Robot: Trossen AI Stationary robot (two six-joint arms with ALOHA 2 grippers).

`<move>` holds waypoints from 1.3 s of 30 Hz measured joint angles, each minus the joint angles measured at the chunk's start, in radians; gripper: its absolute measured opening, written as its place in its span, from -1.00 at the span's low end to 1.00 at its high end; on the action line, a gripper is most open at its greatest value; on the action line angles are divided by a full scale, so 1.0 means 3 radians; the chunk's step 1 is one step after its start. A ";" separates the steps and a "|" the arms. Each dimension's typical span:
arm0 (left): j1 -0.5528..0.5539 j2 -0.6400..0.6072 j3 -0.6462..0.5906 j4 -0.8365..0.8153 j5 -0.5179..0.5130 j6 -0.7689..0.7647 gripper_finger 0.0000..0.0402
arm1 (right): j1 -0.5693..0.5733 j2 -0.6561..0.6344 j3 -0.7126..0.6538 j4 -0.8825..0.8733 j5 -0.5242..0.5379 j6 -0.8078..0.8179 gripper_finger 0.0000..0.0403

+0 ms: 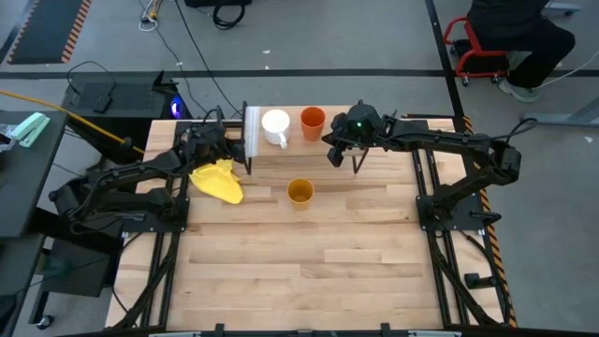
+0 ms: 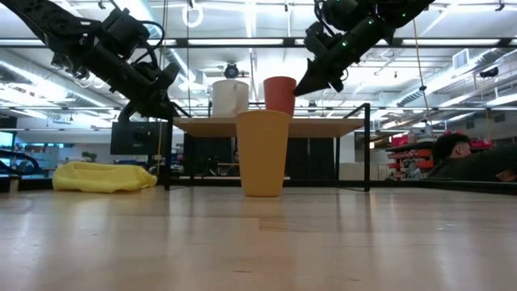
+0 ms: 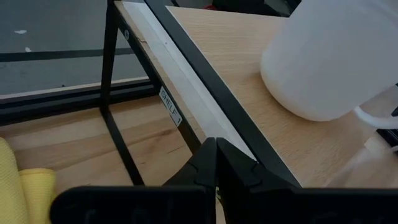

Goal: Stack small to large cups/mugs on shelf
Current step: Adjust the shelf, then adjust the white mug on the shelf

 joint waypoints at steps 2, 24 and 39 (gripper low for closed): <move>0.0026 0.0000 0.0000 0.0001 0.0001 0.0016 -0.92 | 0.0055 0.0011 0.0000 0.0150 -0.0016 0.0036 -0.95; 0.0083 0.0000 -0.0006 0.0003 -0.0014 0.0150 -0.90 | 0.1002 0.0917 -0.0001 0.1703 0.1574 -0.0616 -0.99; 0.0029 0.0000 -0.0006 -0.0003 -0.0019 0.0168 -0.90 | 0.0873 0.1196 -0.0001 0.2329 0.1790 -0.0551 -1.00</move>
